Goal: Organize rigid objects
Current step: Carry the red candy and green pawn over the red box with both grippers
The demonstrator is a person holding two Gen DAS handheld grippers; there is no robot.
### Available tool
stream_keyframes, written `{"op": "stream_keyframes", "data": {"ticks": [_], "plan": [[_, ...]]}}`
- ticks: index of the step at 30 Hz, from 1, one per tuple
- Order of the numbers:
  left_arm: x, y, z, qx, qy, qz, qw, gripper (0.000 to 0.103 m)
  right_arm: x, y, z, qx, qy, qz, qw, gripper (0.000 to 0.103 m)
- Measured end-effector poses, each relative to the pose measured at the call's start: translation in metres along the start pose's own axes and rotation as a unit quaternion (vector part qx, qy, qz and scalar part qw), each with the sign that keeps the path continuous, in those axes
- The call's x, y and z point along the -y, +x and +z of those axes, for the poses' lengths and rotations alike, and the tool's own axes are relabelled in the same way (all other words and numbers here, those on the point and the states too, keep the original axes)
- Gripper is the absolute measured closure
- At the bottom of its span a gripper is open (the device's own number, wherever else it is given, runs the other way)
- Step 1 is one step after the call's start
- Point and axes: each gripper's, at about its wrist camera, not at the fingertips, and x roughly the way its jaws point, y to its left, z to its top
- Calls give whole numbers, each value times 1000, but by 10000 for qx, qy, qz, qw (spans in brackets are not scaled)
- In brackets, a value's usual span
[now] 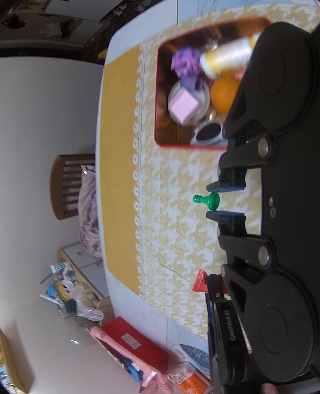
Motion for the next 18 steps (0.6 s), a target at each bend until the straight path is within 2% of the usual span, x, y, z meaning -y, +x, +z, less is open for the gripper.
{"op": "stream_keyframes", "data": {"ticks": [9,18], "plan": [[66,-6,6,133,438,-259,9986,84,50,-39,-13,258,27,-185,9995,89],[130,8,19,92,827,-553,9950,84,102,-50,-22,275,128,-328,9990,89]]}}
